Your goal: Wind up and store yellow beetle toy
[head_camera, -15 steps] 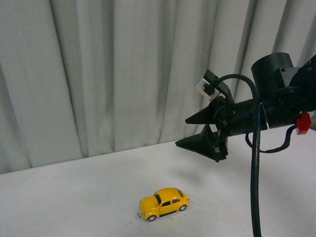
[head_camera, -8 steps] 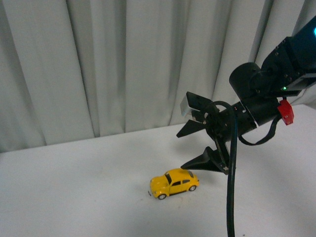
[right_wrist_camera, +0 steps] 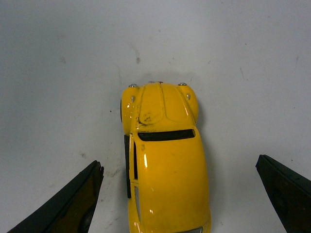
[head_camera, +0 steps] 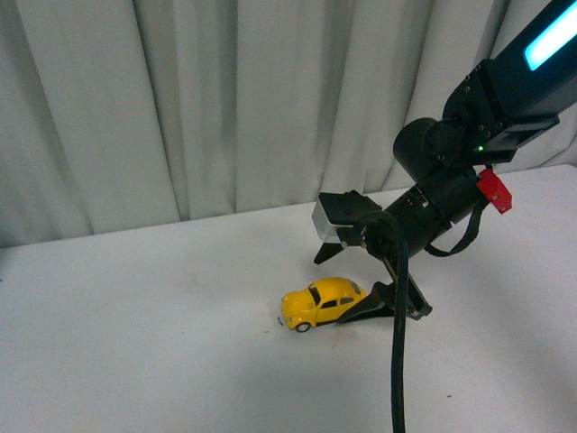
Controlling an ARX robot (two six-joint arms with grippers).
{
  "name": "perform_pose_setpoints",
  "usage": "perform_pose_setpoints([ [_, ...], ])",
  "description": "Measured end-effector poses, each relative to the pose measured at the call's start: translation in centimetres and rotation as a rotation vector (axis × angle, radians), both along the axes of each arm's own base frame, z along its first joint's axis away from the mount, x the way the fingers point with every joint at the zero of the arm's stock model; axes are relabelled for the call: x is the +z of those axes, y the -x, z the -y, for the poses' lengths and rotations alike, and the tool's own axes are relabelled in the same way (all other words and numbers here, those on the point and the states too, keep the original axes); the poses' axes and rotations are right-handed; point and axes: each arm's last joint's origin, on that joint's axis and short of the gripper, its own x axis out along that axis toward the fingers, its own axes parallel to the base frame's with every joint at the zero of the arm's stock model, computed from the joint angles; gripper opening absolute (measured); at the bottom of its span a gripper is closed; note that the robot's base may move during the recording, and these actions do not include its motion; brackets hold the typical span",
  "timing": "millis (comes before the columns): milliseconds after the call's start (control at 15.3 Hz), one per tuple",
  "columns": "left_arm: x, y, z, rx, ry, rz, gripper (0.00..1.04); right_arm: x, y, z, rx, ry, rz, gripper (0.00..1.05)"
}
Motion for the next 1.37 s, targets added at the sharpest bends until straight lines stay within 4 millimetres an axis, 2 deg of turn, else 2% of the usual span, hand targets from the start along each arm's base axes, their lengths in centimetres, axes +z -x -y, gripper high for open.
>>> perform_pose_setpoints([
  [327,0.0,0.0,0.0,0.001,0.0,0.0,0.98,-1.3,-0.3,-1.1,0.025,0.013,-0.041,0.98],
  [392,0.0,0.0,0.0,0.0,0.0,0.0,0.98,-1.4,-0.3,-1.3,0.029,0.018,-0.048,0.94],
  [653,0.0,0.0,0.0,0.0,0.0,0.0,0.98,-1.1,-0.5,-1.6,0.034,0.034,-0.055,0.46],
  [718,0.0,0.0,0.0,0.0,0.0,0.0,0.98,-1.0,-0.6,-1.8,0.034,0.034,-0.062,0.42],
  [1110,0.0,0.0,0.0,0.0,0.0,0.0,0.98,-1.3,-0.4,-1.5,0.015,0.03,-0.092,0.42],
  [1241,0.0,0.0,0.0,0.0,0.0,0.0,0.98,-1.6,-0.1,-0.6,-0.003,0.017,-0.093,0.42],
  [1372,0.0,0.0,0.0,0.0,0.0,0.0,0.98,-2.1,0.5,1.5,-0.038,-0.006,-0.098,0.42],
])
